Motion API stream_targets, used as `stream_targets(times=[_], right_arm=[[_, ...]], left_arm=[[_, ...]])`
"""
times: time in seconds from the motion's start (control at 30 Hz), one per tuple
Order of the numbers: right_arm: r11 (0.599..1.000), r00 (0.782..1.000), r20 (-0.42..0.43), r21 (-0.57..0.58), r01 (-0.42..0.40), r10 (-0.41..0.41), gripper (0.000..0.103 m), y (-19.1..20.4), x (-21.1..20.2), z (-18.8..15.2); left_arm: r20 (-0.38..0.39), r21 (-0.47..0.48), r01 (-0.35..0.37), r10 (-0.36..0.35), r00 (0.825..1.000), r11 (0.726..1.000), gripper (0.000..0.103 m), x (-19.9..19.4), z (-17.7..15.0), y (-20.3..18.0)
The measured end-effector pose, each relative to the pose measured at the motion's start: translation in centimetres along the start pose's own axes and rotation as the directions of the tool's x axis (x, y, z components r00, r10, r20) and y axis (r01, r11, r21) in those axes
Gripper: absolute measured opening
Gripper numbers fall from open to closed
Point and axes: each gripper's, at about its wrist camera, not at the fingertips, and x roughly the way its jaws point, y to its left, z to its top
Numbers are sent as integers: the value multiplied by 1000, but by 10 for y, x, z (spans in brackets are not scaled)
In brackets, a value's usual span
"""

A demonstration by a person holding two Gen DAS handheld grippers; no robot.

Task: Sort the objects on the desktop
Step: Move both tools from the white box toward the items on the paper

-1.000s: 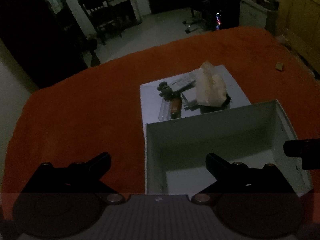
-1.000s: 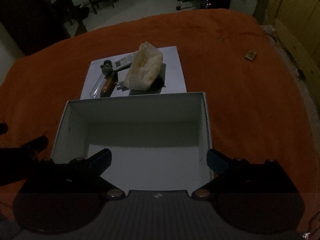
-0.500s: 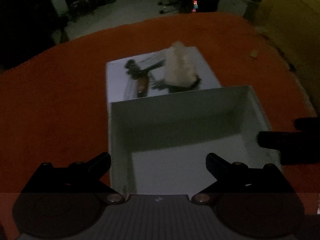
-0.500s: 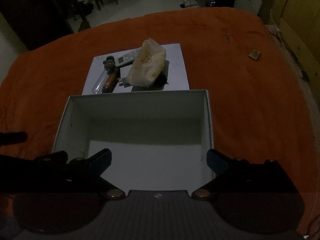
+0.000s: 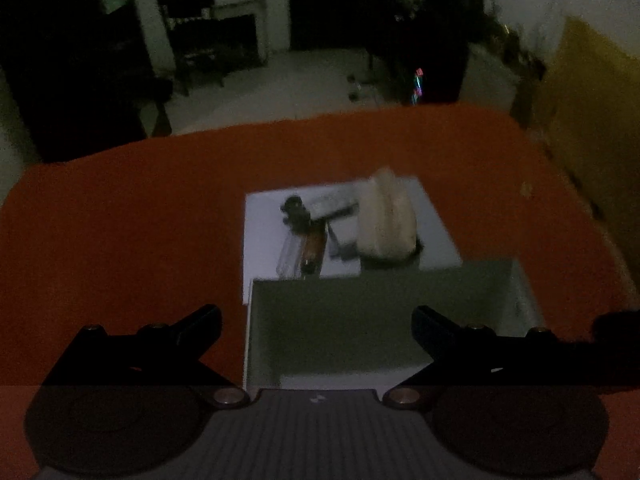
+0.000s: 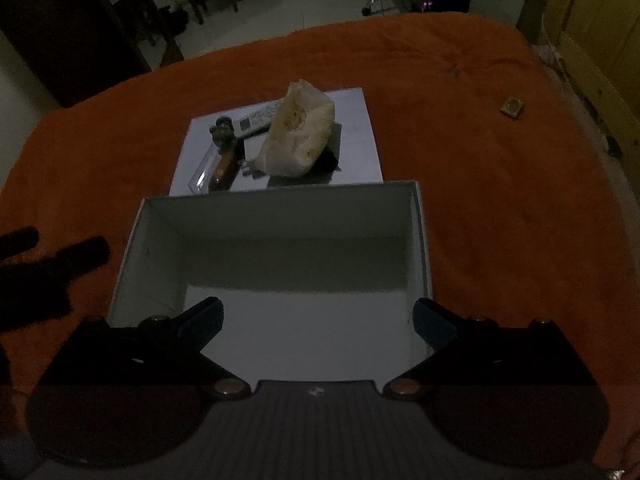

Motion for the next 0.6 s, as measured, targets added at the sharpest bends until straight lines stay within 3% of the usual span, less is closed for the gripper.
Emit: stream_targets(times=[0.1,0.17,0.23,0.33,0.4,0.53,0.6], right_arm=[[1000,998,62,8,24,-24,103,-1,-4,5],[1000,995,95,25,14,-16,103,-2,-7,8],[999,993,115,44,-2,-3,103,-2,-9,10],[998,992,129,58,-14,6,103,0,-9,11],[998,990,142,53,-18,10,103,-7,-14,17],[999,989,145,37,-22,16,103,-4,-12,21],[999,984,174,16,-30,27,103,-1,-10,26]], left_arm=[[1,-52,6,-6,1000,999,102,0,8,4],[-37,-68,6,-9,999,998,102,2,12,4],[-65,-88,44,-50,997,995,102,7,14,5],[-76,-59,52,-56,996,997,102,8,16,-1],[-75,-52,85,-89,993,995,102,10,16,-2],[-78,-136,211,-223,972,968,102,15,17,6],[-44,-111,180,-186,982,977,102,15,19,2]])
